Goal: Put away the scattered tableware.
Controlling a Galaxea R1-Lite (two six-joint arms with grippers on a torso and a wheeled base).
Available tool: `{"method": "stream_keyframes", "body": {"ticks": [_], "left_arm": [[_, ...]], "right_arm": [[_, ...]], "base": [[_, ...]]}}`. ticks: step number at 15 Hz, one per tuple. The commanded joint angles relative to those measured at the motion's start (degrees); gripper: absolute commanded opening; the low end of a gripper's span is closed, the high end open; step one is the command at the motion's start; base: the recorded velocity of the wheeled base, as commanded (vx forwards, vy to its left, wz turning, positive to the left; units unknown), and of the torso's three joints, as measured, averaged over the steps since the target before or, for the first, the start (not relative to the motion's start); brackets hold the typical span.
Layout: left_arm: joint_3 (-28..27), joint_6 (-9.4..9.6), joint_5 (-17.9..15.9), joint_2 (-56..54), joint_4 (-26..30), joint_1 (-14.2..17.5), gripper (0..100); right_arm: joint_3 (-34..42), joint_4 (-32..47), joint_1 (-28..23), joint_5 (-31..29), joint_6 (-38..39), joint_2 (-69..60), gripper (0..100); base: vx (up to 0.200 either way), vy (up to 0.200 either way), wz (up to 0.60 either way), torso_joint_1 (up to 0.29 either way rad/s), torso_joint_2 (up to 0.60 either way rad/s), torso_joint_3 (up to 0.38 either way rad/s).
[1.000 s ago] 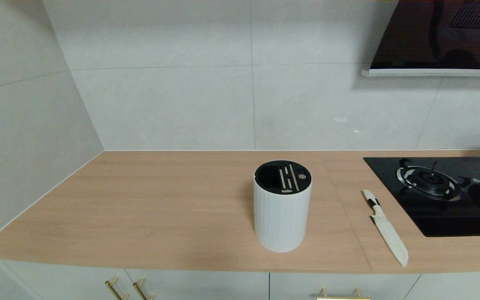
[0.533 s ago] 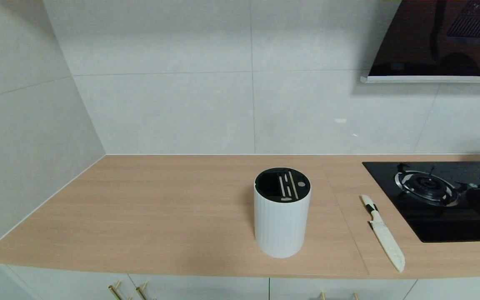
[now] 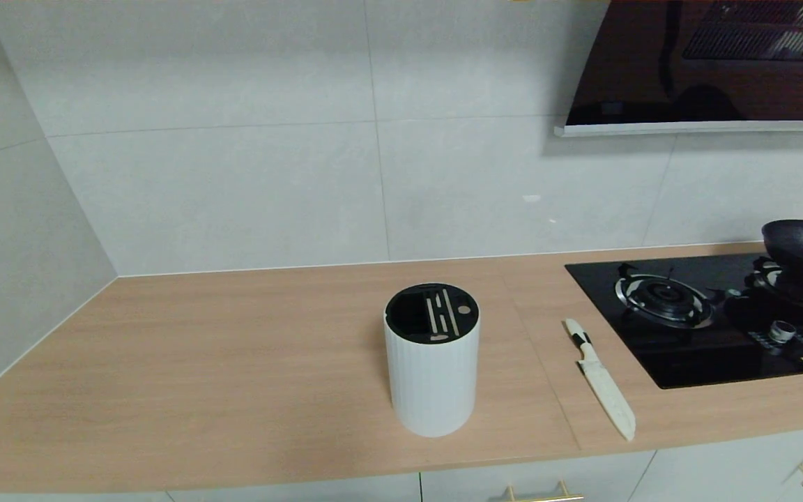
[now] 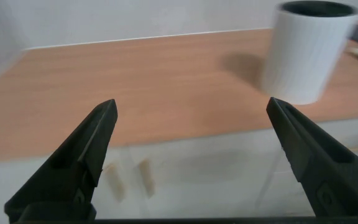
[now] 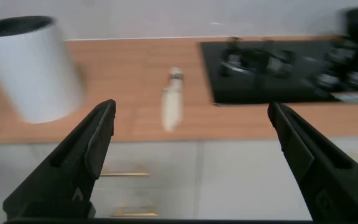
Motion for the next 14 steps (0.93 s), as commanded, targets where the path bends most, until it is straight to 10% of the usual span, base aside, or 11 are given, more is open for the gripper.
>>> {"method": "stream_keyframes", "body": {"ticks": [1,14], "left_arm": [[-0.02,-0.03,0.01,0.02,0.0,-0.01,100],[-0.02,-0.03,0.01,0.02,0.0,-0.01,100]], "right_arm": [[0.0,-0.01,0.01,-0.04,0.0,0.0,100],[-6.15,-0.81,0.36,2.42,1.41,1.23,100]], "base": [[0.0,0.0,0.0,0.0,0.0,0.0],[0.0,0.0,0.0,0.0,0.0,0.0]]}}
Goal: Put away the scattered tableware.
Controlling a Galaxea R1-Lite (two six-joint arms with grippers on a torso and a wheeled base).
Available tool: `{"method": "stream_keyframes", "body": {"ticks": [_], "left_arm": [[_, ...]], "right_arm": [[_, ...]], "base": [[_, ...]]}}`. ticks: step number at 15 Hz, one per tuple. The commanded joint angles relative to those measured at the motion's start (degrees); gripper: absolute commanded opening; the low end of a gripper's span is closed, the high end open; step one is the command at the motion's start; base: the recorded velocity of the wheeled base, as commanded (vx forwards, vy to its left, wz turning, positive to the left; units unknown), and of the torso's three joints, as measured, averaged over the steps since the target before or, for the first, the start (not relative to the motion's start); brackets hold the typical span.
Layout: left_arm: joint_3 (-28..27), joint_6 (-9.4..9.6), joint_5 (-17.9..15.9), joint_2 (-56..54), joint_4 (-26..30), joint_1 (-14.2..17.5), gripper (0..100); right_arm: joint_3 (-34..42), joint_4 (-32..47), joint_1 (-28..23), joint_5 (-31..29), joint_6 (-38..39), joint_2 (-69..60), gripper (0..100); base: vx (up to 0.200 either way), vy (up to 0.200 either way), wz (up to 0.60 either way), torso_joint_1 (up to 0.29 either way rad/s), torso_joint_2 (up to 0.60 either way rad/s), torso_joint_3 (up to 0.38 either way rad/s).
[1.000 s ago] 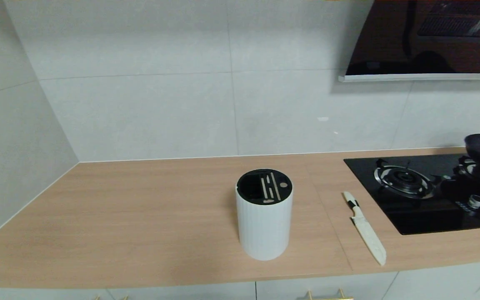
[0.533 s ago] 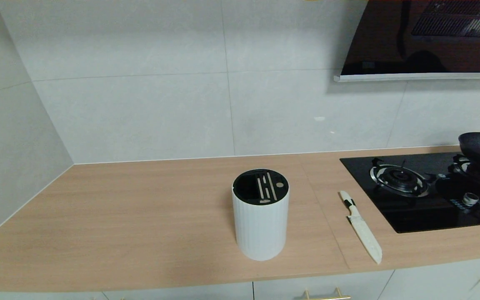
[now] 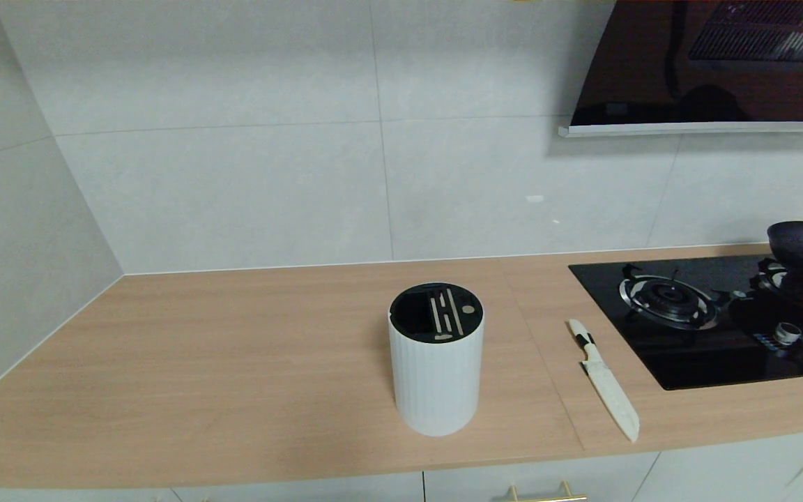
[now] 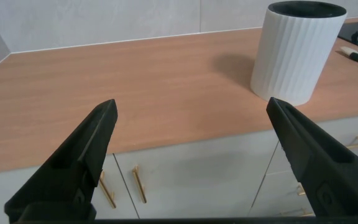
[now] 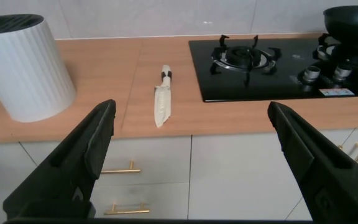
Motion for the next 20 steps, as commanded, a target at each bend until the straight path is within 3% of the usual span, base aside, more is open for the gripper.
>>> {"method": "stream_keyframes", "body": {"ticks": [1,6,11,14,16,20], "left_arm": [[0.01,0.08,0.01,0.02,0.0,-0.01,100],[0.01,-0.01,0.01,0.02,0.0,-0.01,100],[0.01,-0.01,0.1,0.02,0.0,-0.01,100],[0.01,-0.01,0.1,0.02,0.0,-0.01,100],[0.01,0.08,0.01,0.02,0.0,-0.01,100],[0.01,0.08,0.01,0.02,0.0,-0.01,100]], "right_arm": [[-6.76,-0.88,0.93,1.82,4.43,3.33,100],[-10.8,-0.97,6.64,3.93,3.82,21.08,100],[-18.09,-2.37,7.61,5.51,2.32,49.3,100],[-19.85,-13.27,7.61,5.42,1.97,63.71,100],[-19.85,-26.63,7.61,5.25,1.97,75.31,100],[-23.81,-36.39,8.31,2.96,2.06,90.87,100]], "base": [[0.0,0.0,0.0,0.0,0.0,0.0],[0.0,0.0,0.0,0.0,0.0,0.0],[0.0,0.0,0.0,0.0,0.0,0.0],[0.0,0.0,0.0,0.0,0.0,0.0],[0.0,0.0,0.0,0.0,0.0,0.0],[0.0,0.0,0.0,0.0,0.0,0.0]]}}
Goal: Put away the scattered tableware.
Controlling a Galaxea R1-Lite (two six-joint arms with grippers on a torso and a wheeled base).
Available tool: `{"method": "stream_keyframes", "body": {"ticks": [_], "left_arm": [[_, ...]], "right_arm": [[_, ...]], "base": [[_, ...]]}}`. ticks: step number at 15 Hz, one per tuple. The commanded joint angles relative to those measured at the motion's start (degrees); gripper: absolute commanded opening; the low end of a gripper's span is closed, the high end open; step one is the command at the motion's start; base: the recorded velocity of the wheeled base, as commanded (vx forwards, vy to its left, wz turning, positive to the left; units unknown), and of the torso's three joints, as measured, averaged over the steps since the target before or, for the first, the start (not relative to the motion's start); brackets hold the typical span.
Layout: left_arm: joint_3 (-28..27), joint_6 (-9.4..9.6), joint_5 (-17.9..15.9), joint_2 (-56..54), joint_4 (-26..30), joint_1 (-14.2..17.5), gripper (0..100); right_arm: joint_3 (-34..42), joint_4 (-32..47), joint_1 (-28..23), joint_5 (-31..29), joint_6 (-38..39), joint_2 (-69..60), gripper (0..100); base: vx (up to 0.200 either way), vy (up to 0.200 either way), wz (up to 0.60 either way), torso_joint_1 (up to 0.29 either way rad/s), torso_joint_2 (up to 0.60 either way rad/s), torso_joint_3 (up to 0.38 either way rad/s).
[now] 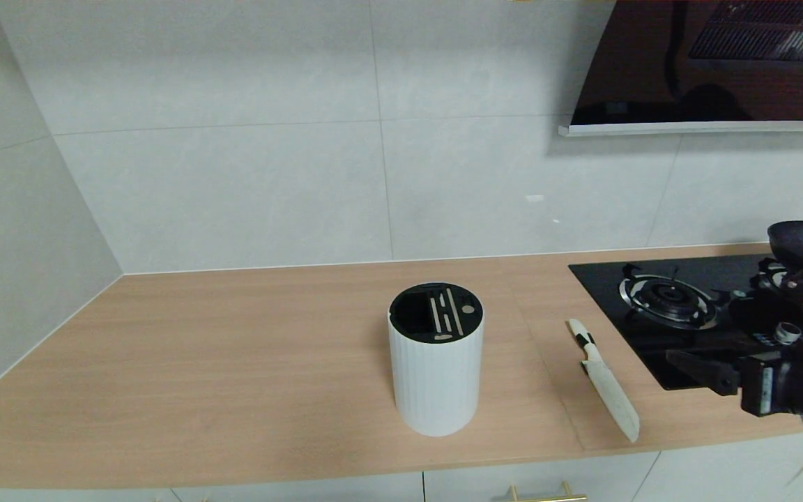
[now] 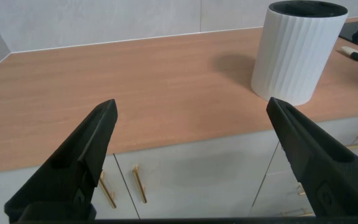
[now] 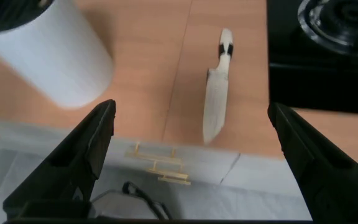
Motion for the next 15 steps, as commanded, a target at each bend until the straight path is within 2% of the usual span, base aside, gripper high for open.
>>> {"method": "stream_keyframes", "body": {"ticks": [1,3,7,15], "left_arm": [[0.01,-0.09,0.05,0.02,0.0,0.01,100],[0.01,-0.09,0.05,0.02,0.0,0.01,100],[0.01,-0.09,0.05,0.02,0.0,0.01,100],[0.01,-0.09,0.05,0.02,0.0,0.01,100]], "right_arm": [[-4.54,-5.77,0.67,-3.5,-0.08,16.38,100],[-7.97,-6.65,0.67,-6.66,-0.08,21.65,100],[-11.92,-7.88,1.73,-7.45,-0.08,30.0,100],[-12.1,-24.75,1.81,-7.72,-0.08,47.23,100]], "base": [[0.0,0.0,0.0,0.0,0.0,0.0],[0.0,0.0,0.0,0.0,0.0,0.0],[0.0,0.0,0.0,0.0,0.0,0.0],[0.0,0.0,0.0,0.0,0.0,0.0]]}}
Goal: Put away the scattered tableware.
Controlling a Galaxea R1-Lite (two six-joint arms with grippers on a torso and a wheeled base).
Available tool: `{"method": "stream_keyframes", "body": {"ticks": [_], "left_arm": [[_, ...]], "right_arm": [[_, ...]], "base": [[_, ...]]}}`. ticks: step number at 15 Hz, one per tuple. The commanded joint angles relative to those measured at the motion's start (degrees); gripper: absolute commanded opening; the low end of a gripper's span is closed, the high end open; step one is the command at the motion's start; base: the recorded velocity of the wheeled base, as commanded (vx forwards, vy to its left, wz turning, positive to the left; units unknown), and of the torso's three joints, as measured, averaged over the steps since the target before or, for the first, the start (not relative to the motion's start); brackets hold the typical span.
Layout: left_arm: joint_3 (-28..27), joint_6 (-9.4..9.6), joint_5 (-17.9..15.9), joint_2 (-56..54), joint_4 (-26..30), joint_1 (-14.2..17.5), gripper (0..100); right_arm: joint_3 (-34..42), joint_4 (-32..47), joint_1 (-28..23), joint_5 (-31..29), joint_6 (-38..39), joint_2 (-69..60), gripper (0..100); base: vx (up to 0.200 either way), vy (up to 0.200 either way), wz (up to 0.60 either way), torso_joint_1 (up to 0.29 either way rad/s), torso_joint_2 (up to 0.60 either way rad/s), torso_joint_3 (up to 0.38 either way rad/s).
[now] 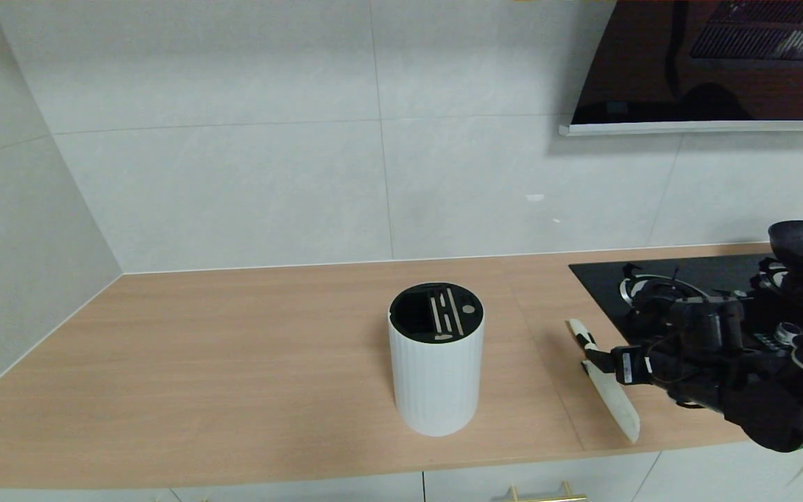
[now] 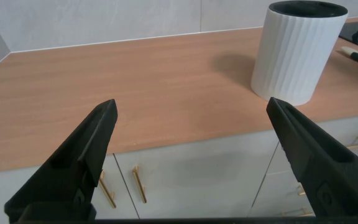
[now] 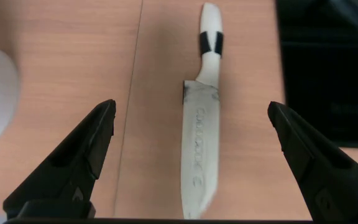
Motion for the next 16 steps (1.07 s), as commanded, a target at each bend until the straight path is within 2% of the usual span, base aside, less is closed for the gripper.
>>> {"method": "stream_keyframes", "body": {"ticks": [1,8,11,16], "left_arm": [[0.01,0.06,-0.01,0.02,0.02,0.01,100],[0.01,0.06,-0.01,0.02,0.02,0.01,100],[0.01,0.06,-0.01,0.02,0.02,0.01,100],[0.01,0.06,-0.01,0.02,0.02,0.01,100]], "right_arm": [[-0.09,-3.41,0.02,-0.39,-0.15,7.53,100],[-5.98,-6.75,0.02,-3.11,0.11,15.17,100],[-6.42,-10.71,0.02,-3.37,0.11,17.19,100],[-8.09,-11.15,-0.59,-3.55,0.2,19.65,100]], "base": [[0.0,0.0,0.0,0.0,0.0,0.0],[0.0,0.0,0.0,0.0,0.0,0.0],[0.0,0.0,0.0,0.0,0.0,0.0],[0.0,0.0,0.0,0.0,0.0,0.0]]}}
